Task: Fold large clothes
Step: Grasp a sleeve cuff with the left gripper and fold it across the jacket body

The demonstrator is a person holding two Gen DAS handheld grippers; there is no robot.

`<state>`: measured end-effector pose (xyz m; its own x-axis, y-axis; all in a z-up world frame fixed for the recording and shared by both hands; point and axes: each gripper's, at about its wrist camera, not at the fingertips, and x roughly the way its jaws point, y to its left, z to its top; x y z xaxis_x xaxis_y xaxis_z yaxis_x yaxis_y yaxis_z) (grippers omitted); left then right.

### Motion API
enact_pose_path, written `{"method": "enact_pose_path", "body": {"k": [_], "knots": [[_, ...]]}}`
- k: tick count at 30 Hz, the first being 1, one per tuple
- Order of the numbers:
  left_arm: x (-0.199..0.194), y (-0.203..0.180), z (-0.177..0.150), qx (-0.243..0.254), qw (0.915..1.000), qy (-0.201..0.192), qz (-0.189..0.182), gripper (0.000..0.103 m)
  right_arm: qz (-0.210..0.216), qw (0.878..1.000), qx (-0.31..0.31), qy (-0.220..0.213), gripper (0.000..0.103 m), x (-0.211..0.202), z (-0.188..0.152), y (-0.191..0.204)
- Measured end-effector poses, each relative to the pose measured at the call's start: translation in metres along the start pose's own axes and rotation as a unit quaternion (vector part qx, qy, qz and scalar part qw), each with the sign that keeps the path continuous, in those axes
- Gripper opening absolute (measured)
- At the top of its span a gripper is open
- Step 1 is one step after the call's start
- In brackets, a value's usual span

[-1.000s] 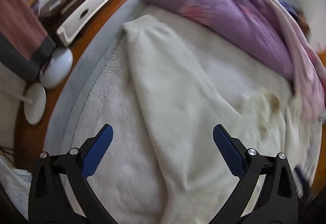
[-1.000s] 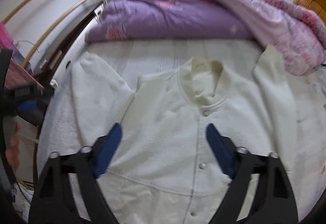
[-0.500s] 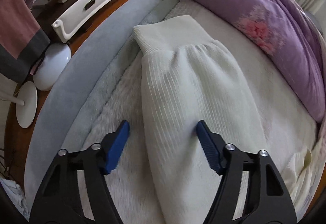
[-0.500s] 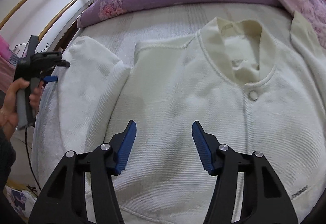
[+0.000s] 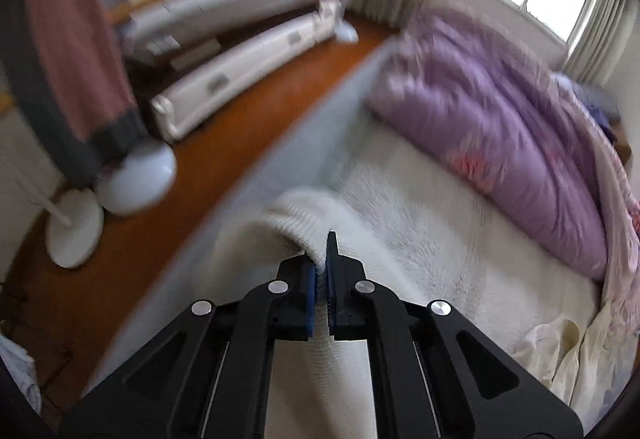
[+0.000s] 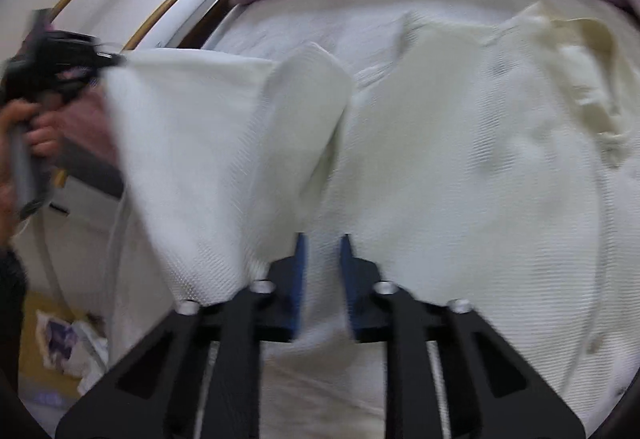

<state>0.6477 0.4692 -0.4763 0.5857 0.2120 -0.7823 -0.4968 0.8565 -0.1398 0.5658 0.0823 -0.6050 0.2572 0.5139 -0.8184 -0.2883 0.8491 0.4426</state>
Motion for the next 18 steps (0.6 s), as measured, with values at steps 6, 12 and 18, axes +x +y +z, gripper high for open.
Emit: {"method": "enact_pose_path", "body": {"k": [6,12,18], "knots": [[-0.101,-0.003,-0.021,0.067,0.9954,-0.056,0.039,0.004,-0.006,0.998,0.005,0.059,0.008,0.036,-0.006,-0.004],[-0.172,-0.095,-0.057,0.116,0.9871,-0.109,0.018,0.004,0.022,0.998,0.050,0.010,0.010,-0.035,0.004,-0.049],[-0.197,-0.243,-0.128,0.214,0.9695,-0.101,-0.064,0.004,-0.047,0.991,0.094,-0.081,0.013,-0.157,-0.014,-0.158]]}}
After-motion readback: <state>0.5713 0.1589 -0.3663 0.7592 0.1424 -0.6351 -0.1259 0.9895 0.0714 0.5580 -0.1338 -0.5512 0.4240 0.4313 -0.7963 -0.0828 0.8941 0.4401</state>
